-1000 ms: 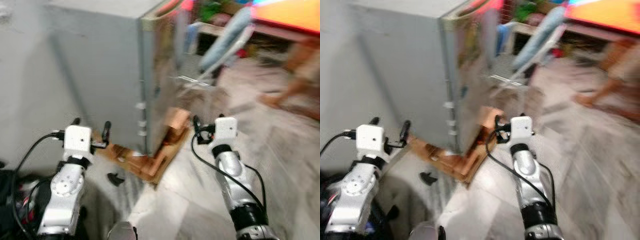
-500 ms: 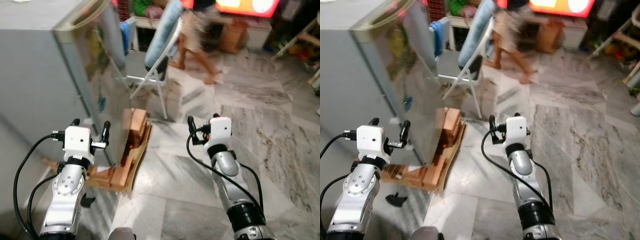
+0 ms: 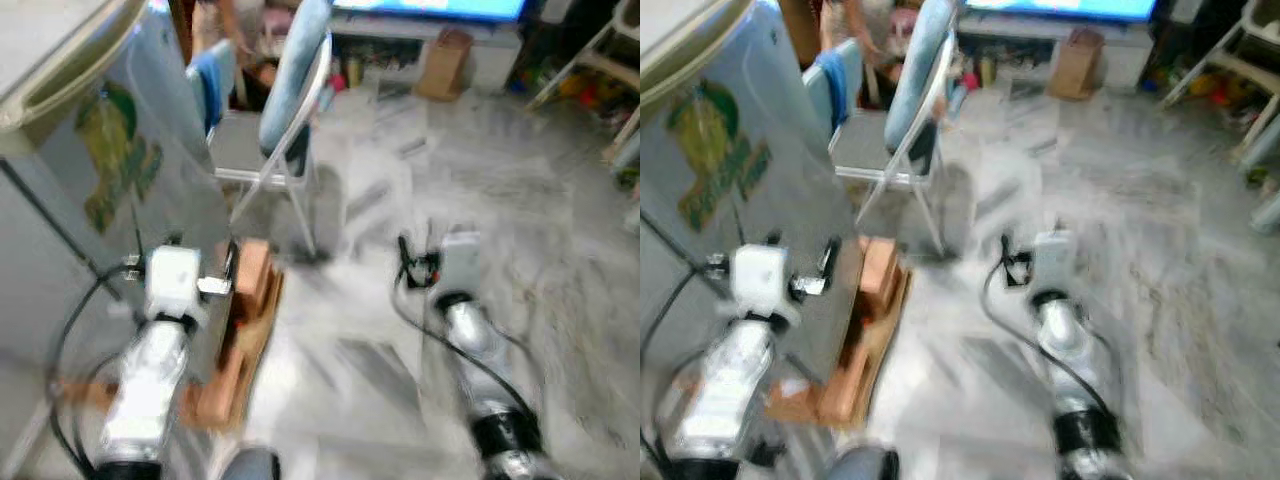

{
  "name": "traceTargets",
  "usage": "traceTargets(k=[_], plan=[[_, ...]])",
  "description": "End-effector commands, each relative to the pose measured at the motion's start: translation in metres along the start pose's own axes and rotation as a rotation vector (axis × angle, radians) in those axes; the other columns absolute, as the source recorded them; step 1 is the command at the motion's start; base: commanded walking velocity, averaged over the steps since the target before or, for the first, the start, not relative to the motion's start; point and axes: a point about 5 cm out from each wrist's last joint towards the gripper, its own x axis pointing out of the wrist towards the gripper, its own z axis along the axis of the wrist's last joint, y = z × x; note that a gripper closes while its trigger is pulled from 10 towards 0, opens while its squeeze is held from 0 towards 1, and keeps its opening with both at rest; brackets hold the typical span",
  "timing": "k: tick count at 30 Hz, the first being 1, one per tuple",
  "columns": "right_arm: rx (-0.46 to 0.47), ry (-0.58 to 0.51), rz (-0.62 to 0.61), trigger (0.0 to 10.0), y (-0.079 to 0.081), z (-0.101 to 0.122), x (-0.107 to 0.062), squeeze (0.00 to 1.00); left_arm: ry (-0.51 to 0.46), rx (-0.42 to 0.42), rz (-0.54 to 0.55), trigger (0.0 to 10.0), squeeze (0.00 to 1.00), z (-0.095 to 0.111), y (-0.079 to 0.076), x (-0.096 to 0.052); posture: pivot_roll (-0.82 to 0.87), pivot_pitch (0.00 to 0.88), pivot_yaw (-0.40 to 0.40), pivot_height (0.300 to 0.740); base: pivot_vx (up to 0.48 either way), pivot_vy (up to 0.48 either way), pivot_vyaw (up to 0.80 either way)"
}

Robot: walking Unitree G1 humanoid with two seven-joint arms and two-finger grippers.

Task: Restocking fridge

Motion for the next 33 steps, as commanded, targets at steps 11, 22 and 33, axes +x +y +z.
traceTargets(k=[11,22,33], plan=[[0.015,0.025,0.057,10.0,0.001,-0.005,-0.008,0.00,0.025,-0.016,0.020,10.0,0.00,-0.005,-0.004,-0.010,0.15,0.069,-0.010,0.740,0.000,0.000,0.00],[0.018,0.048,0.072,10.0,0.001,-0.009,-0.010,0.00,0.058,-0.041,0.020,10.0,0.00,-0.008,-0.003,-0.013,0.14,0.079,-0.007,0.740,0.000,0.062,0.00],[0.017,0.078,0.081,10.0,0.002,-0.013,-0.012,0.00,0.078,-0.064,-0.024,10.0,0.00,-0.010,-0.011,-0.018,0.15,0.084,-0.010,0.740,0.000,0.167,0.00]])
